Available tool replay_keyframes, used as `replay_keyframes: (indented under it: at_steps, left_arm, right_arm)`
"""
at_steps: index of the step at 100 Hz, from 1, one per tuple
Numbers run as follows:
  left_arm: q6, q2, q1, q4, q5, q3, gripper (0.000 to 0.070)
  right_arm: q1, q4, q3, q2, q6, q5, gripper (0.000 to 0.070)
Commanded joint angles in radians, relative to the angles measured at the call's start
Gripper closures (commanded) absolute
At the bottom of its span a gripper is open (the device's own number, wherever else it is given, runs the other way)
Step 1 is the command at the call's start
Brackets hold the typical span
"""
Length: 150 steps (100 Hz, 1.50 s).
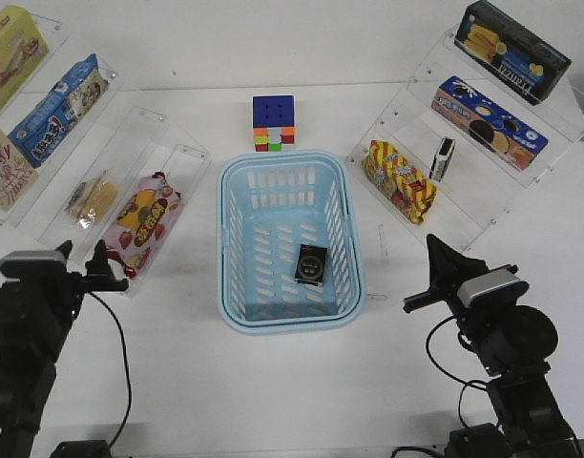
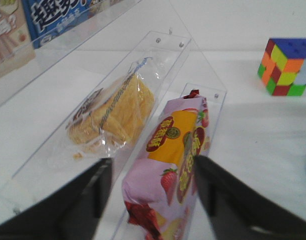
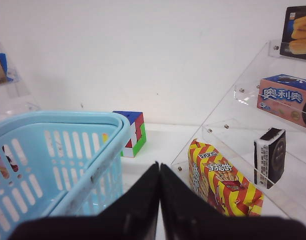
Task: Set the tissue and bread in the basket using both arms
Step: 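Reach the left gripper to the clear bread bag on the shelf and grasp it, then carry the bread bag with the left gripper over the basket and release it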
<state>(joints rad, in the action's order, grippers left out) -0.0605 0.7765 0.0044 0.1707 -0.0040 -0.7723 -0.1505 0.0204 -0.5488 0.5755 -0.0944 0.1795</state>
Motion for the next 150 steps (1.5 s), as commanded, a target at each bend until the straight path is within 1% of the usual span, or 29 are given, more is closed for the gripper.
replay_keyframes:
  at_steps: [1,7,18,27,36,48,52,54,56,59,61,63,70,71,72,84,96,102,107,117,126,128,134,146,148,150]
  left_arm:
    - [-0.195,0.08,0.001,-0.006,0.0,-0.063,0.0089]
    - [-0.251,0.147,0.001,-0.005,-0.01,-0.111,0.0089]
    - [-0.348,0.263,0.001,-0.004,-0.075,-0.191,0.0089]
    - [-0.409,0.352,-0.001,0.019,-0.123,-0.253,0.0091]
    - [-0.419,0.431,-0.004,0.044,-0.162,-0.299,0.0091]
    - [-0.419,0.51,-0.005,0.042,-0.165,-0.322,0.0092]
    - [-0.42,0.529,-0.005,0.031,-0.165,-0.322,0.0104]
    - [-0.419,0.538,-0.005,0.024,-0.165,-0.322,0.0123]
    - [-0.419,0.546,-0.005,0.019,-0.165,-0.322,0.0156]
    - [-0.419,0.554,-0.006,0.014,-0.165,-0.322,0.0222]
    - [-0.419,0.559,-0.006,0.012,-0.166,-0.322,0.0278]
    - [-0.419,0.562,-0.006,0.012,-0.166,-0.322,0.0352]
    - [-0.419,0.565,-0.006,0.014,-0.166,-0.322,0.0648]
    - [-0.419,0.565,-0.006,0.014,-0.166,-0.322,0.0684]
    - [-0.418,0.565,-0.006,0.014,-0.166,-0.322,0.07]
    - [-0.413,0.547,-0.008,0.016,-0.166,-0.333,0.07]
    - [-0.362,0.486,-0.039,0.015,-0.16,-0.368,0.07]
    - [-0.322,0.449,-0.069,0.018,-0.122,-0.397,0.07]
    - [-0.278,0.417,-0.098,0.018,-0.047,-0.422,0.07]
    - [-0.163,0.365,-0.161,-0.006,0.18,-0.461,0.0699]
    - [-0.033,0.354,-0.237,-0.087,0.388,-0.466,0.0699]
    - [-0.011,0.356,-0.255,-0.1,0.417,-0.466,0.0699]
    - [0.028,0.371,-0.316,-0.126,0.467,-0.466,0.0699]
    - [0.028,0.425,-0.441,-0.115,0.475,-0.466,0.0696]
    - [0.027,0.437,-0.46,-0.111,0.476,-0.466,0.0686]
    - [0.027,0.45,-0.478,-0.105,0.476,-0.466,0.0657]
  right_arm:
    - [-0.003,0.008,-0.004,0.002,-0.014,0.003,0.0696]
    - [-0.003,0.008,-0.004,0.002,-0.014,0.003,0.0696]
    - [-0.003,0.008,-0.004,0.002,-0.015,0.003,0.0696]
    - [-0.003,0.008,-0.004,0.002,-0.014,0.003,0.0696]
    - [-0.003,0.008,-0.004,0.002,-0.014,0.003,0.0696]
    - [-0.003,0.008,-0.004,0.002,-0.014,0.003,0.0696]
    - [-0.003,0.008,-0.004,0.002,-0.014,0.003,0.0696]
    - [-0.003,0.008,-0.004,0.002,-0.014,0.003,0.0696]
    - [-0.003,0.008,-0.004,0.002,-0.014,0.003,0.0696]
    - [-0.003,0.008,-0.004,0.002,-0.014,0.003,0.0696]
    - [-0.003,0.008,-0.004,0.002,-0.014,0.003,0.0696]
    - [-0.003,0.008,-0.004,0.002,-0.014,0.003,0.0696]
    - [-0.003,0.008,-0.004,0.002,-0.014,0.003,0.0696]
    - [-0.003,0.008,-0.004,0.002,-0.014,0.003,0.0696]
    - [-0.003,0.008,-0.004,0.002,-0.014,0.003,0.0696]
    - [-0.003,0.008,-0.004,0.002,-0.014,0.003,0.0696]
    - [-0.003,0.008,-0.004,0.002,-0.014,0.003,0.0696]
    - [-0.003,0.008,-0.004,0.002,-0.014,0.003,0.0696]
    - [-0.003,0.008,-0.004,0.002,-0.014,0.003,0.0696]
    - [-0.003,0.008,-0.004,0.002,-0.014,0.003,0.0696]
    - [-0.003,0.008,-0.004,0.002,-0.014,0.003,0.0696]
    - [-0.003,0.008,-0.004,0.002,-0.014,0.003,0.0696]
    - [-0.003,0.008,-0.004,0.002,-0.014,0.003,0.0696]
    - [-0.003,0.008,-0.004,0.002,-0.016,0.003,0.0696]
    - [-0.003,0.008,-0.004,0.002,-0.016,0.003,0.0696]
    - [-0.003,0.008,-0.004,0.002,-0.018,0.003,0.0696]
